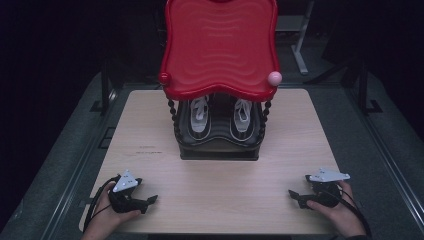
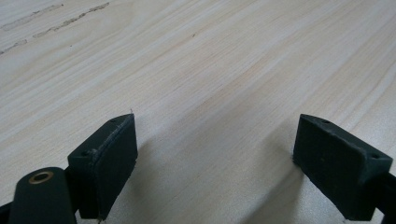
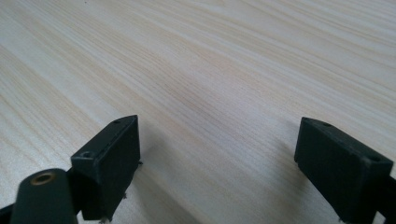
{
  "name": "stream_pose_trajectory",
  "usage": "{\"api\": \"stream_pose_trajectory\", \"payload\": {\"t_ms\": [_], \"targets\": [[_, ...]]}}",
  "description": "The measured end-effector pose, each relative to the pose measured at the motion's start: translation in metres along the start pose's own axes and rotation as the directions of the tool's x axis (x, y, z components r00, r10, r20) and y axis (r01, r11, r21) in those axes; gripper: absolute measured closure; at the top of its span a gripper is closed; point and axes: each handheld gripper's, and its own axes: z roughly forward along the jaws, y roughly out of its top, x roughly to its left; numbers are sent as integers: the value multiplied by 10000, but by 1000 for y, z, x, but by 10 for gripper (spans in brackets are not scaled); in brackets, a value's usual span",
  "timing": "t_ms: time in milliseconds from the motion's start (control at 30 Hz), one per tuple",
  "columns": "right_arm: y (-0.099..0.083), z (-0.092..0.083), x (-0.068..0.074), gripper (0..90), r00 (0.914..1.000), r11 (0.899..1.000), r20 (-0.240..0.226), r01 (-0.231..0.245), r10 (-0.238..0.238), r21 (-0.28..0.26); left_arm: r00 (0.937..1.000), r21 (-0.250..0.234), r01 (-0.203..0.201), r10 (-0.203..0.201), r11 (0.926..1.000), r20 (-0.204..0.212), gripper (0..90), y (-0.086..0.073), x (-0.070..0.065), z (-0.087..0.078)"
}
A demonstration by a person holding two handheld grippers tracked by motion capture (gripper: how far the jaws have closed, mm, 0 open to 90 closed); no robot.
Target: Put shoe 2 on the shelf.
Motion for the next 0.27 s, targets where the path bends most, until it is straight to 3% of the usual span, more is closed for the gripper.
{"api": "stream_pose_trajectory", "payload": {"t_ms": [267], "targets": [[0,0,0,127,10000,10000,22,-29,29,21,10000,-8,63,-63,10000,-62,130,0,0,0]]}}
